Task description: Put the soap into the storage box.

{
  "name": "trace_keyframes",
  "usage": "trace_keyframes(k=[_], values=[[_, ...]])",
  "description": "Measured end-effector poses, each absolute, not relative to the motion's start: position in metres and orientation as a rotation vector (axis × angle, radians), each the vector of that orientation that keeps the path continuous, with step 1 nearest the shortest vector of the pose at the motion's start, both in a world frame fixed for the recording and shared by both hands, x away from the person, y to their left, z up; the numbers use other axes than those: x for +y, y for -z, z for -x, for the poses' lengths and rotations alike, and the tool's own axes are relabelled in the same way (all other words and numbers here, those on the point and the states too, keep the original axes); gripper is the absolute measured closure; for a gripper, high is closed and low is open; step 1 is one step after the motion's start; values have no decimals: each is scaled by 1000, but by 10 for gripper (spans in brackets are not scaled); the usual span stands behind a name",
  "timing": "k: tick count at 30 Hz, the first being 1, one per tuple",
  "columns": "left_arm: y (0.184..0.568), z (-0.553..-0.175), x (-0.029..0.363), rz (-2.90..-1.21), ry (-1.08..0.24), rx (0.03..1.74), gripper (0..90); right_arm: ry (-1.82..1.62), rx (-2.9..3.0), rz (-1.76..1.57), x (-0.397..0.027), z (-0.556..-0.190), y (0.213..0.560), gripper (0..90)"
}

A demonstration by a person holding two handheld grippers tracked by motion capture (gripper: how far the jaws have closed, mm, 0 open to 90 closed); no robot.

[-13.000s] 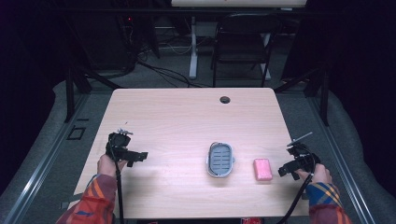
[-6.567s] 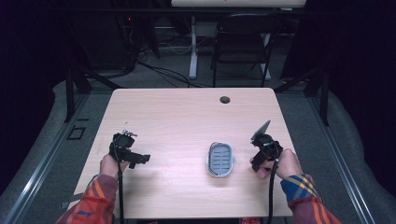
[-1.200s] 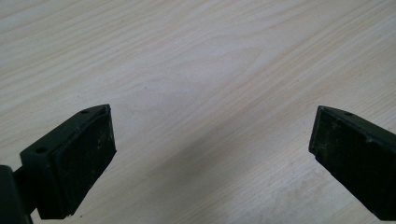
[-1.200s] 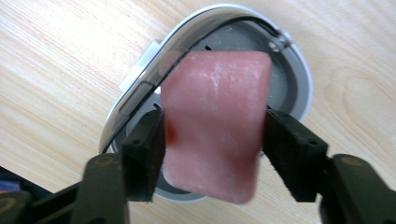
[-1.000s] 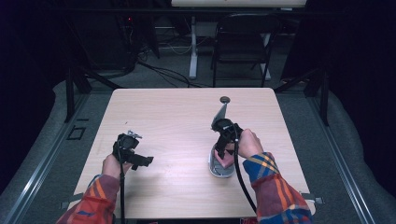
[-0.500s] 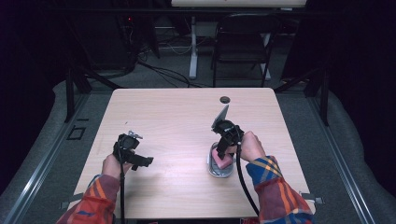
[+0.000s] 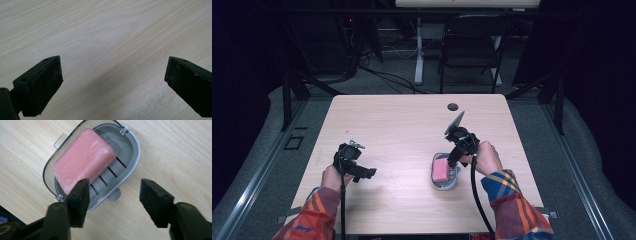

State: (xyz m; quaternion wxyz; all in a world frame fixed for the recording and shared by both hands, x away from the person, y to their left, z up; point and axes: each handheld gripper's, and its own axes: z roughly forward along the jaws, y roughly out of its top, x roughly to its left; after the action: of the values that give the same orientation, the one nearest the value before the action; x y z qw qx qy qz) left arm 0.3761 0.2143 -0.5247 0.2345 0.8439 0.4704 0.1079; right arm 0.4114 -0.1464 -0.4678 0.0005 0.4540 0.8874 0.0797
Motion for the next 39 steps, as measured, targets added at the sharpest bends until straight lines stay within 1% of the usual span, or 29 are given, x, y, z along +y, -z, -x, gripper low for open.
trace_keyframes(k=[3,5,10,16,22,28,29,33,39], values=[[525,-376,215,-2315,-291,1290,13,-278,2755,-1405,-153,-407,464,308],[524,-376,215,-2313,-291,1291,11,-279,2728,-1396,-159,-404,461,242],[524,-376,215,-2308,-291,1289,5,-324,2665,-1382,-179,-394,456,154],[524,-376,216,-2304,-293,1290,3,-313,2599,-1383,-204,-381,456,127],[524,-376,215,-2302,-293,1290,3,-340,2541,-1383,-227,-367,461,66],[524,-376,215,-2301,-293,1291,3,-340,2527,-1381,-244,-357,467,55],[524,-376,215,-2302,-292,1290,3,-287,2520,-1401,-249,-353,470,48],[524,-375,215,-2301,-290,1291,2,-249,2520,-1406,-259,-344,483,31],[525,-376,214,-2305,-287,1287,2,-270,2481,-1388,-272,-334,504,32]])
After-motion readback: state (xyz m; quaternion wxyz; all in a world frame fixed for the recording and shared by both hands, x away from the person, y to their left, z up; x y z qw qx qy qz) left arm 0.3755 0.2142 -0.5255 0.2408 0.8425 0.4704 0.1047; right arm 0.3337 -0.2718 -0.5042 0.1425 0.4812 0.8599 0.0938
